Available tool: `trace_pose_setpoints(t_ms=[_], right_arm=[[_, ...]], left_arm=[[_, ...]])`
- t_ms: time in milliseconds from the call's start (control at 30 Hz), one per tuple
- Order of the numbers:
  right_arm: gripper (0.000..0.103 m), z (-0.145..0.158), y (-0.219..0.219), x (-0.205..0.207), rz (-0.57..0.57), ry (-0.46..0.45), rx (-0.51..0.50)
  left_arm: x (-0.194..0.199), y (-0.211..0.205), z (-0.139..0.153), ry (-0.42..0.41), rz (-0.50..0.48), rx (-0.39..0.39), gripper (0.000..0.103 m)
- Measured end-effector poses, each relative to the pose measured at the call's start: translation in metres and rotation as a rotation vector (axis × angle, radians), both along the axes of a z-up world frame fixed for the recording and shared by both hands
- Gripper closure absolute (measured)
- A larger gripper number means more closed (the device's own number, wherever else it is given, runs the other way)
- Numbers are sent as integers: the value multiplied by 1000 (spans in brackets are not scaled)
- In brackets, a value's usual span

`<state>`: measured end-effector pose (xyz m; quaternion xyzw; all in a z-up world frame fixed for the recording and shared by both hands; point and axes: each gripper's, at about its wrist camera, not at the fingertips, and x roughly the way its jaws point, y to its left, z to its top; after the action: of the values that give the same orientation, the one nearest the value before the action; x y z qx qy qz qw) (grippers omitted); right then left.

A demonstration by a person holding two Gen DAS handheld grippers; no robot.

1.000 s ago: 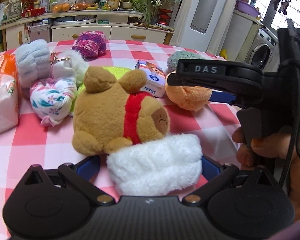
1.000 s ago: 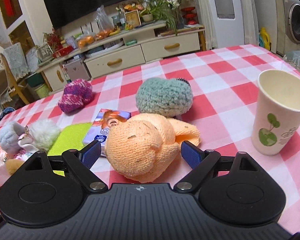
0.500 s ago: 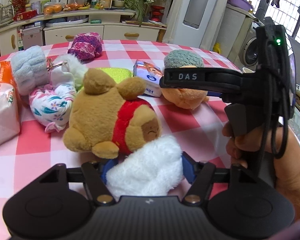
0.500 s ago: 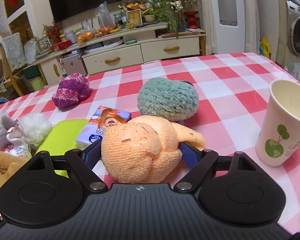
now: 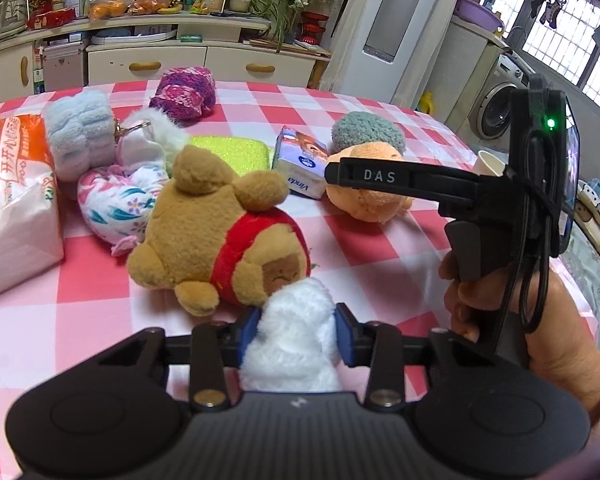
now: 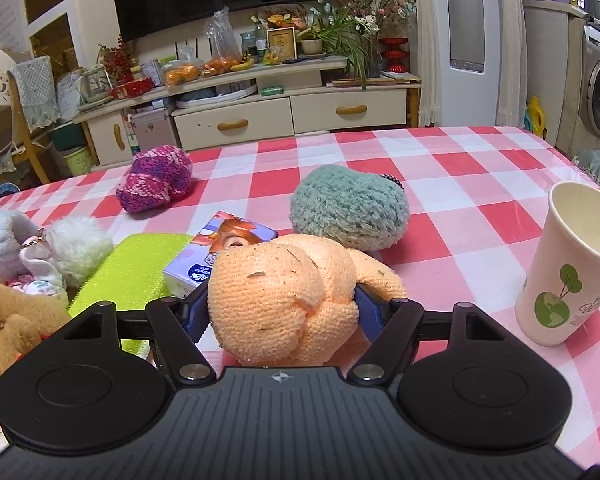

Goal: Organize soft objects
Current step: 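Grasp the white fluffy sock with the left gripper while the right gripper grasps the orange knit plush, then carry both items over the cardboard box and open both grippers to drop them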

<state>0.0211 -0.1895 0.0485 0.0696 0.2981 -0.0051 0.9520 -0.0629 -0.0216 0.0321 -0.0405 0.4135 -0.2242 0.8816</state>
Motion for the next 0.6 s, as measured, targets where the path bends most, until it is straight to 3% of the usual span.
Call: trace_pose_setpoints(t_ms=[467, 600], right_arm=[[15, 5, 7, -17, 16, -69, -14], [15, 7, 7, -22, 12, -76, 21]], left_arm=[[-14, 29, 19, -31, -2, -65, 79], [-19, 40, 27, -50, 11, -93, 79]])
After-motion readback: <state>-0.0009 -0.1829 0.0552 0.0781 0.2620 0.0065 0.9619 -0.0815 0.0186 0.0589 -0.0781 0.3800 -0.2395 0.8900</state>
